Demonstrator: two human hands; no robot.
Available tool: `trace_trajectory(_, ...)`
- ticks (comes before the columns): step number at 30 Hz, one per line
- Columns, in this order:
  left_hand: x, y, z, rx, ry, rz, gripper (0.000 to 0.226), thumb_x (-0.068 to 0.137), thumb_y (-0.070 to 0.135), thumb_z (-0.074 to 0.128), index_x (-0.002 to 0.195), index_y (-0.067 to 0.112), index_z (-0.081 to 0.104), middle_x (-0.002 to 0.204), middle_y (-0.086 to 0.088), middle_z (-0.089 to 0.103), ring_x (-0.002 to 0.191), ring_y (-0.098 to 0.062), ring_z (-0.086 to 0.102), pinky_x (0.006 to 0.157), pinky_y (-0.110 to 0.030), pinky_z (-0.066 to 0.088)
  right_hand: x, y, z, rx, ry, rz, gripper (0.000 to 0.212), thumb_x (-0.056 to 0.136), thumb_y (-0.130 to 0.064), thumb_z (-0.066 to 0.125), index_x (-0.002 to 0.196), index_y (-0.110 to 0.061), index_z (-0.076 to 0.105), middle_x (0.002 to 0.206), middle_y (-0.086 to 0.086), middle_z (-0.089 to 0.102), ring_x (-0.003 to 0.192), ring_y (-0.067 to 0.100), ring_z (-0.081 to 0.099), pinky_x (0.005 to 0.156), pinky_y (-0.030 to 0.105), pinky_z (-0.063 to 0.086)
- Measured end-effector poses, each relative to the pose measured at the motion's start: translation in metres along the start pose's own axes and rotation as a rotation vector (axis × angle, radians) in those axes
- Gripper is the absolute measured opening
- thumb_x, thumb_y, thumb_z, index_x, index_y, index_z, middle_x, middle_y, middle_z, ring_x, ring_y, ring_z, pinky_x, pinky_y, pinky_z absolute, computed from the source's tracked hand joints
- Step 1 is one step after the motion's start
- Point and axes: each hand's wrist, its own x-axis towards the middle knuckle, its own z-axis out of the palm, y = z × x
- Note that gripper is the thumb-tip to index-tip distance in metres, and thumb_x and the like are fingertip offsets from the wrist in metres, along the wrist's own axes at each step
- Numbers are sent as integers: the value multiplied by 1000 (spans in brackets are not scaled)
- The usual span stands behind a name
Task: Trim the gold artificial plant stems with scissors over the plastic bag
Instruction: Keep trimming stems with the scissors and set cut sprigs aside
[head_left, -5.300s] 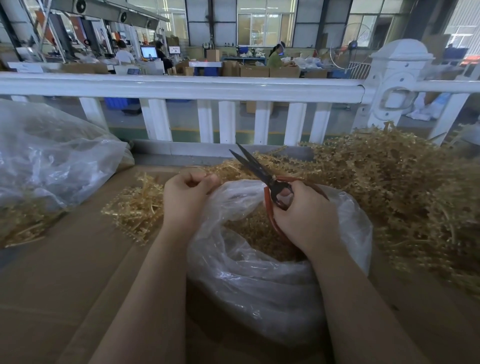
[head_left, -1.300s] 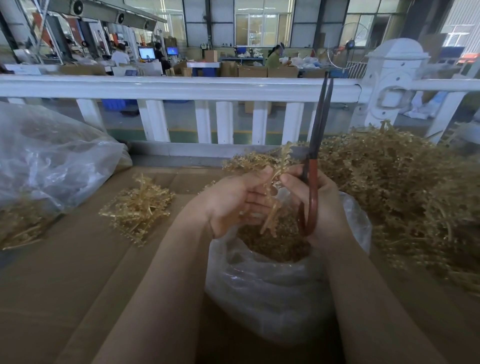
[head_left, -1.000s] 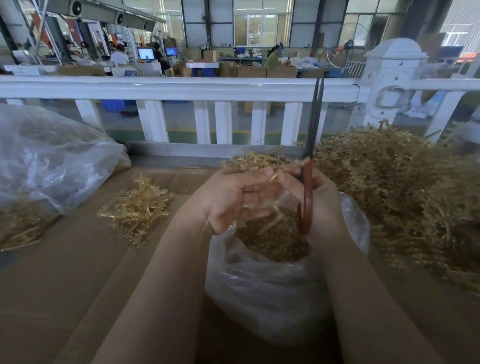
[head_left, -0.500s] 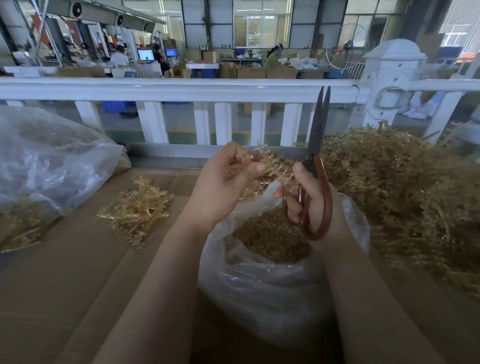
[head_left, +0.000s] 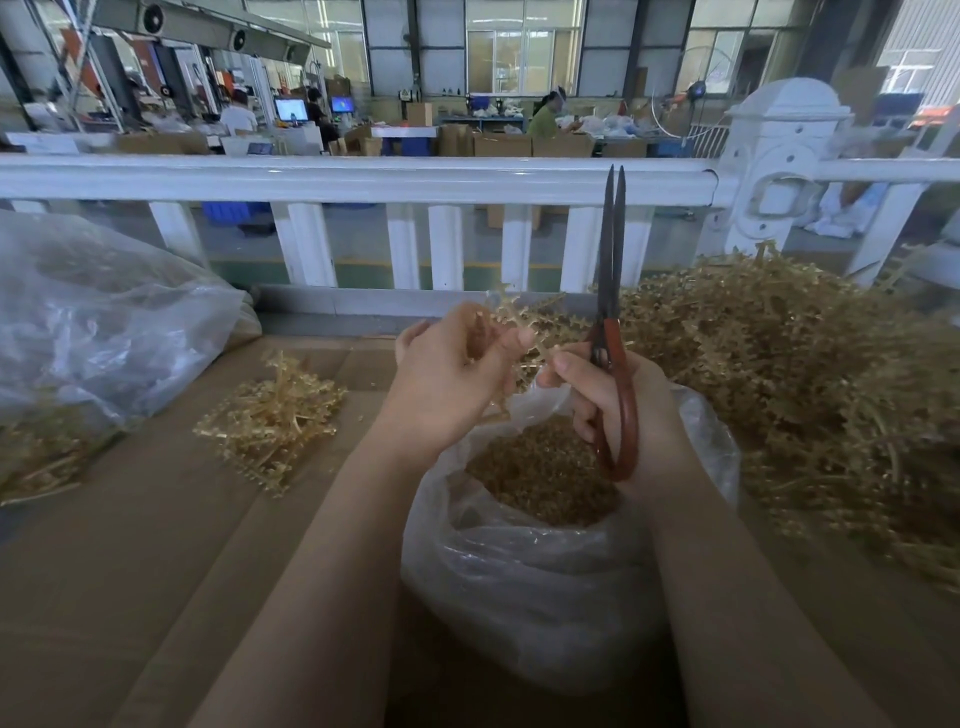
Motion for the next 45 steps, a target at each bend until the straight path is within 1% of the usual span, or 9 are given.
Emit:
trace_trajectory(2, 0, 1, -1, -79, -89, -57, 42, 76, 57, 74, 89, 17, 70, 80, 0, 75, 83, -21, 70, 100, -55, 47, 1, 1, 1, -4, 36, 20, 4, 90, -14, 73, 88, -11, 71, 57, 4, 57, 43, 12, 37, 40, 24, 32)
trace_trajectory(6, 0, -5, -1, -268, -152, -34, 7, 80, 18, 81, 86, 17, 78, 85, 0, 78, 85, -14, 74, 79, -23, 56, 1, 3, 4, -24, 38, 18, 5, 86, -21, 75, 84, -16, 75, 50, 6, 45, 42, 17, 35, 41, 27, 28)
trace_trajectory(9, 2, -8, -3, -336, -152, -50, 4, 84, 15, 76, 87, 13, 79, 87, -3, 78, 89, -16, 74, 85, -24, 56, -2, 0, 4, -30, -5, -10, 25, 80, -29, 75, 93, -8, 74, 69, 24, 60, 45, 18, 36, 42, 28, 29)
trace_trajectory(15, 2, -8, -2, -375, -190, -48, 12, 92, 16, 67, 86, 12, 77, 89, -2, 78, 93, -13, 73, 83, -15, 52, -2, -2, 5, -70, -3, -20, 41, 76, -31, 74, 101, 2, 69, 73, 6, 71, 41, 12, 38, 43, 29, 30)
trace_trajectory(23, 1, -9, 0, -423, -124, -46, 9, 80, 6, 77, 89, 10, 78, 85, -4, 78, 85, -15, 75, 76, -17, 54, -1, 2, 5, -107, 4, -69, 14, 92, -8, 69, 98, 5, 68, 58, -10, 66, 48, -3, 59, 49, 7, 43)
trace_trajectory(31, 5, -13, -11, -368, 28, -96, 6, 91, 16, 69, 90, 13, 74, 89, -2, 77, 92, -17, 72, 89, -30, 53, 2, 8, 6, -487, 115, -110, 44, 68, -63, 82, 91, -27, 69, 78, -15, 68, 78, 2, 64, 75, 24, 48)
trace_trajectory(34, 3, -11, -16, -345, 61, -40, 12, 95, 15, 64, 90, 9, 72, 83, 5, 76, 86, -6, 71, 83, -16, 50, 0, 10, 5, -609, 102, -93, 61, 58, -87, 66, 95, -39, 62, 91, -27, 67, 89, -9, 62, 76, 20, 45)
trace_trajectory(39, 1, -10, -18, -304, 99, 3, 14, 97, 15, 62, 88, 9, 72, 75, 17, 74, 75, 8, 68, 66, -1, 44, -2, 11, 2, -814, 64, -108, 57, 60, -90, 59, 91, -42, 57, 93, -30, 65, 86, -10, 61, 69, 22, 44)
trace_trajectory(45, 3, -15, -16, -324, 63, -13, 22, 98, 19, 61, 84, 28, 74, 85, 14, 76, 87, 3, 70, 73, -6, 48, -5, 12, 4, -920, 18, -156, 64, 59, -95, 54, 92, -41, 56, 91, -22, 65, 88, -5, 60, 71, 24, 47)
